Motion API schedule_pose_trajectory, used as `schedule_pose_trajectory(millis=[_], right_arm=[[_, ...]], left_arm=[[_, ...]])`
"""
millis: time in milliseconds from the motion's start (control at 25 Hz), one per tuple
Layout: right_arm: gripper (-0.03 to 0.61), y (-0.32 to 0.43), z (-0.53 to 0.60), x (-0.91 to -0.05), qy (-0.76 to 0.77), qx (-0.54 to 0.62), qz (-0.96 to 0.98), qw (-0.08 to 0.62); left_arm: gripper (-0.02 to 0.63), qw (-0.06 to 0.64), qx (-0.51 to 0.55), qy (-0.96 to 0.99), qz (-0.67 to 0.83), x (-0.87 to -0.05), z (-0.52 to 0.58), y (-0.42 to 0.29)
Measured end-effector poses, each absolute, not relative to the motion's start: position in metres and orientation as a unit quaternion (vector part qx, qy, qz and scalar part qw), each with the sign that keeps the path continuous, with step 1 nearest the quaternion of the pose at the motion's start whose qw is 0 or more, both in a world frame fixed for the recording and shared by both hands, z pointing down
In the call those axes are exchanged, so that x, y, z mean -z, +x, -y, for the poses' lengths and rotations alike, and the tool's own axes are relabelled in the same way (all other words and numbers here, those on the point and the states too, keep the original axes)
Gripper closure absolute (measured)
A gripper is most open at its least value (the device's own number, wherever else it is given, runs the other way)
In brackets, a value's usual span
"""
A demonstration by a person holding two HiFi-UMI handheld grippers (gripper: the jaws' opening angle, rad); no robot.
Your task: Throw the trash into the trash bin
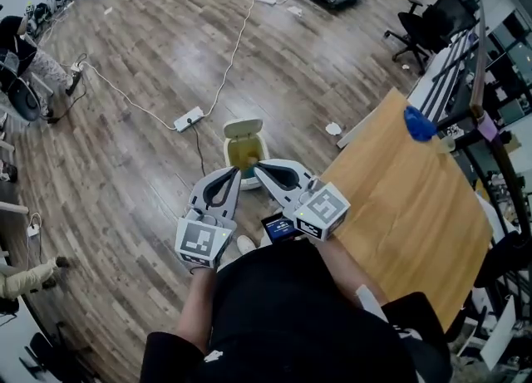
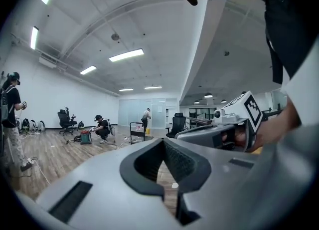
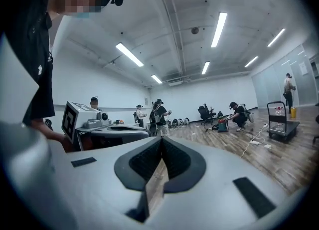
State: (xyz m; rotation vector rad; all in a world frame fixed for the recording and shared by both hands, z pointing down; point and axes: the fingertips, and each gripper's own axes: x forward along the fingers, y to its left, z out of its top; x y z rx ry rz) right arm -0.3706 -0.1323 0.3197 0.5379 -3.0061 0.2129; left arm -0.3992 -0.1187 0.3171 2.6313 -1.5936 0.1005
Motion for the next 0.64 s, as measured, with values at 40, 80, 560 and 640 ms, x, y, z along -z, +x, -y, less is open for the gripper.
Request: schedule_pose_trajectory(millis=[40,80,560,640], right_arm=[[0.581,-0.371,0.132,-0.312,0.173,-0.064,0.982,0.035],[0.581,-0.372,0.132,-0.307,0.17,-0.058,0.983,0.03],[0.58,-0.388,0.116,-0.299,0.139,-0.063,0.988,0.004],[0.581,-0.393,0.115,-0.298,0.139,-0.063,0.988,0.005]], left_arm=[[0.607,0.031,-0.028,0.853,0.52,-0.314,0.119,-0.402],[0.607,0.031,-0.025,0.852,0.522,-0.313,0.119,-0.403],[0.607,0.024,-0.025,0.854,0.519,-0.32,0.102,-0.401],[0.607,0.022,-0.025,0.857,0.515,-0.319,0.103,-0.402]])
